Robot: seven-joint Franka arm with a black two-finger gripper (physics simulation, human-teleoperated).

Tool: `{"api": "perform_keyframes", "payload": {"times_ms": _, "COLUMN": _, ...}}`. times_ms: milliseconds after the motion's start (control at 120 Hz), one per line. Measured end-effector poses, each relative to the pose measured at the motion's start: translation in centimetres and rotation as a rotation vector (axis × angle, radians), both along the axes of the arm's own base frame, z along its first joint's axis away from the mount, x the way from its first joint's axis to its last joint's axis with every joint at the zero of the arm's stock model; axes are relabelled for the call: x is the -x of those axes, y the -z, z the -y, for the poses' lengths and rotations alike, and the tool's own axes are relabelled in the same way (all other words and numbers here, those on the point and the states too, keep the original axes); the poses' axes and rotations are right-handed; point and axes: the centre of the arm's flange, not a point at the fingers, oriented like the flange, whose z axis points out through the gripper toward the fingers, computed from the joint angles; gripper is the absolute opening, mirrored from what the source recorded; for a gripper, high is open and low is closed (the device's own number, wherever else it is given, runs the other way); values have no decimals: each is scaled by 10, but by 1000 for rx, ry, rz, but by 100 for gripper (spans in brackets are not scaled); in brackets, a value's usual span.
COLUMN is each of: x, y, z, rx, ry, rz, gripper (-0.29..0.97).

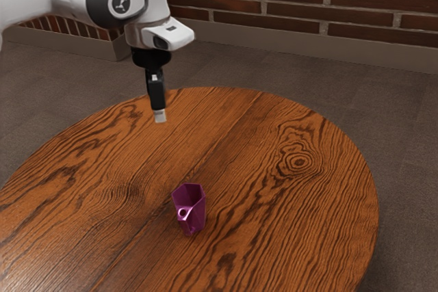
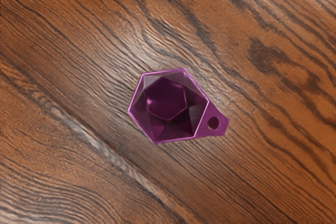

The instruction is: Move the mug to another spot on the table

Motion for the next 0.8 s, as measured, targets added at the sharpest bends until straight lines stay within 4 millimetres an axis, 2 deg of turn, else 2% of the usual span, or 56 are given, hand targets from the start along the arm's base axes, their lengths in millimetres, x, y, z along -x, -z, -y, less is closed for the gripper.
{"api": "perform_keyframes", "payload": {"times_ms": 283, "x": -3, "y": -2, "z": -23, "rx": 0, "ry": 5, "rz": 1, "gripper": 68}}
{"api": "perform_keyframes", "payload": {"times_ms": 375, "x": 11, "y": -10, "z": -33, "rx": 10, "ry": -13, "rz": 10, "gripper": 68}}
{"api": "perform_keyframes", "payload": {"times_ms": 458, "x": 30, "y": 5, "z": -38, "rx": 27, "ry": -61, "rz": -29, "gripper": 68}}
{"api": "perform_keyframes", "payload": {"times_ms": 608, "x": 73, "y": 44, "z": -11, "rx": 41, "ry": -129, "rz": -71, "gripper": 68}}
{"api": "perform_keyframes", "payload": {"times_ms": 675, "x": 83, "y": 55, "z": 1, "rx": 42, "ry": -173, "rz": -64, "gripper": 68}}
{"api": "perform_keyframes", "payload": {"times_ms": 800, "x": 96, "y": 82, "z": 4, "rx": 46, "ry": -302, "rz": -39, "gripper": 68}}
